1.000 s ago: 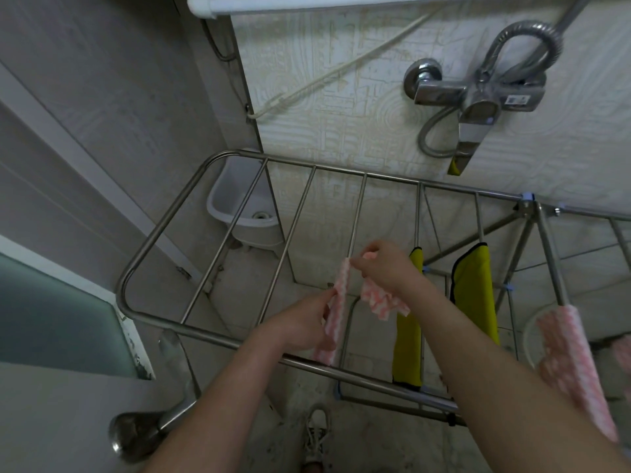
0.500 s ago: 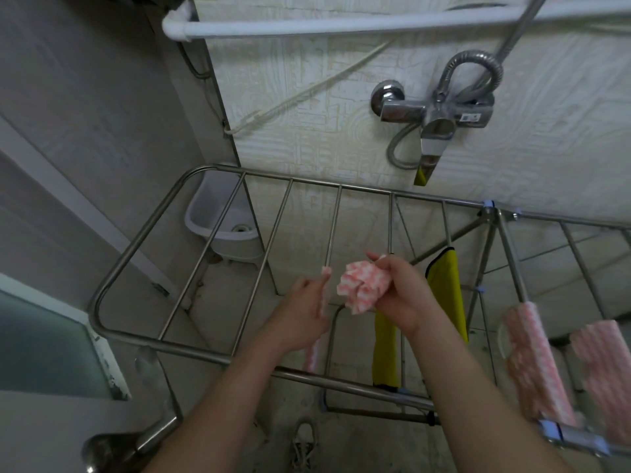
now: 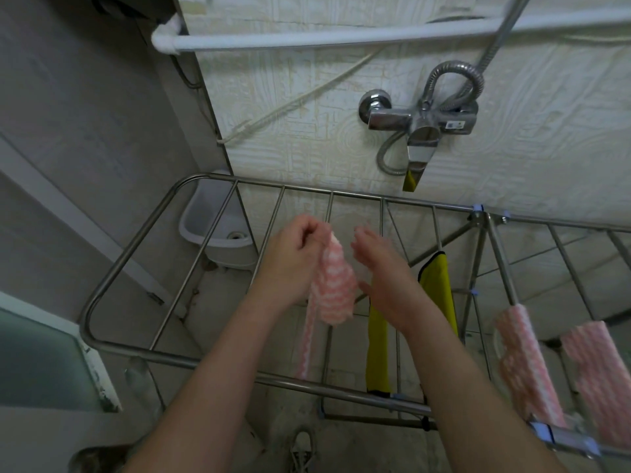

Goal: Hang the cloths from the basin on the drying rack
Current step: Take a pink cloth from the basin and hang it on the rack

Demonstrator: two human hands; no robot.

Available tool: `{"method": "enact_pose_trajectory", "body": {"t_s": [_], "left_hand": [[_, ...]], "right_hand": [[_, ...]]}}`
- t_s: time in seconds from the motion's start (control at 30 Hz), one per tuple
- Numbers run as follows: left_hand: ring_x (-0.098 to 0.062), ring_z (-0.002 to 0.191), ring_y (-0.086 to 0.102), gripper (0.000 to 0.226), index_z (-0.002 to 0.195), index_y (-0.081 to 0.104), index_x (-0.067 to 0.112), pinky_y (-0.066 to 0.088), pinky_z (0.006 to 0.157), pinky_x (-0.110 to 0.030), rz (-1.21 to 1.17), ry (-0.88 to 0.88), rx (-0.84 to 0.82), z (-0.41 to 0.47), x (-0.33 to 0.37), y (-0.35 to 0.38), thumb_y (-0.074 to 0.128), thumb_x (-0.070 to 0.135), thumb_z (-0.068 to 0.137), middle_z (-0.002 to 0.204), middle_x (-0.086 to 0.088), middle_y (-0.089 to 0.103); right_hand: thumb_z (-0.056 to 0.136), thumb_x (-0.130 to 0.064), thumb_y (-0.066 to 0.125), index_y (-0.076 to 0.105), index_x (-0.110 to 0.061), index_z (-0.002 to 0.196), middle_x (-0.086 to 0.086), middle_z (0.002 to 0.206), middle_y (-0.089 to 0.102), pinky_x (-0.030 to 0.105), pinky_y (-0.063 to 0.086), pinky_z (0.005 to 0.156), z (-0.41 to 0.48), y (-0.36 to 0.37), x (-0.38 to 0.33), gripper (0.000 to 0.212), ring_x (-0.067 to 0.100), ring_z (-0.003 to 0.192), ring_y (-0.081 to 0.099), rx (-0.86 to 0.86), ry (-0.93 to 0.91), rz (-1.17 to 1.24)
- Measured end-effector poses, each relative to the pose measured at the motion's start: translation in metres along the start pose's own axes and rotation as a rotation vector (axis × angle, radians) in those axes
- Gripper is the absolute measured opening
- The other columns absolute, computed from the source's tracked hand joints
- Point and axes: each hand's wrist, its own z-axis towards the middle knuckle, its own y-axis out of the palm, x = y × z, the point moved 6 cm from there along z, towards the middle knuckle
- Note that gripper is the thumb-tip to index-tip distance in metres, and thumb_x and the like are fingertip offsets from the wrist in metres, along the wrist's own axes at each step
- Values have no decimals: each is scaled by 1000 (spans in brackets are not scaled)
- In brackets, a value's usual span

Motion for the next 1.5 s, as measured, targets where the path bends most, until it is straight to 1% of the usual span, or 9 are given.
{"method": "enact_pose_trajectory", "body": {"t_s": [0.13,0.33,0.47,0.53,0.87,0.97,1.03,1.23,1.5], "left_hand": [[4,62,53,17,74,58,29,38,54,-10,155,141,-42,5,24,-12,58,26,91,63,16,59],[5,65,54,18,71,62,34,42,62,-20,216,121,25,14,17,-37,68,22,83,61,18,59],[-7,71,57,14,74,61,29,45,68,-26,190,114,124,15,5,-62,65,20,84,71,11,62],[-6,71,53,19,77,59,26,43,67,-21,122,93,172,8,-3,-72,59,11,89,73,9,59],[-9,96,62,52,81,74,24,46,84,-13,289,-221,-90,-37,-64,-82,43,-16,73,99,1,69],[-10,96,59,45,100,72,12,44,80,-6,264,-340,-29,-50,-80,-84,44,-14,77,109,-3,64],[-17,104,59,46,109,69,12,50,91,-24,271,-454,77,-60,-97,-92,44,-11,78,119,-4,62],[-26,119,53,42,125,58,14,39,95,-29,651,-671,141,-85,-124,-106,44,2,87,130,-10,57],[-27,119,42,29,116,59,17,41,90,-37,939,-731,56,-90,-150,-97,50,21,89,126,-6,48]], "right_hand": [[77,-24,69,51,-36,130,-7,134,54,41,44,101,-6,32,-37,57,15,125,50,-301,-242,-300],[80,-5,65,57,-15,118,0,109,65,12,50,71,7,71,-54,41,10,92,62,-152,-462,-483],[81,-2,60,62,-3,80,7,67,56,27,38,54,26,87,-44,2,11,57,46,-163,-492,-786],[84,-8,63,57,-6,67,0,57,45,28,31,54,42,83,-32,19,9,52,38,-188,-437,-966],[86,-11,66,71,-13,98,2,85,63,14,48,46,99,58,-30,14,10,68,57,-187,-72,-1075],[83,-6,66,68,-12,94,2,83,62,22,51,55,108,74,-24,12,11,74,58,-146,8,-809],[82,1,65,66,-13,87,2,80,64,23,52,57,110,98,-13,15,12,72,61,-172,51,-587],[85,-14,66,56,-11,64,4,63,51,46,58,73,122,163,20,23,20,66,57,-237,-164,-906],[88,-7,56,61,-10,123,7,111,65,16,36,79,128,181,25,35,20,103,60,-187,-329,-959]]}}
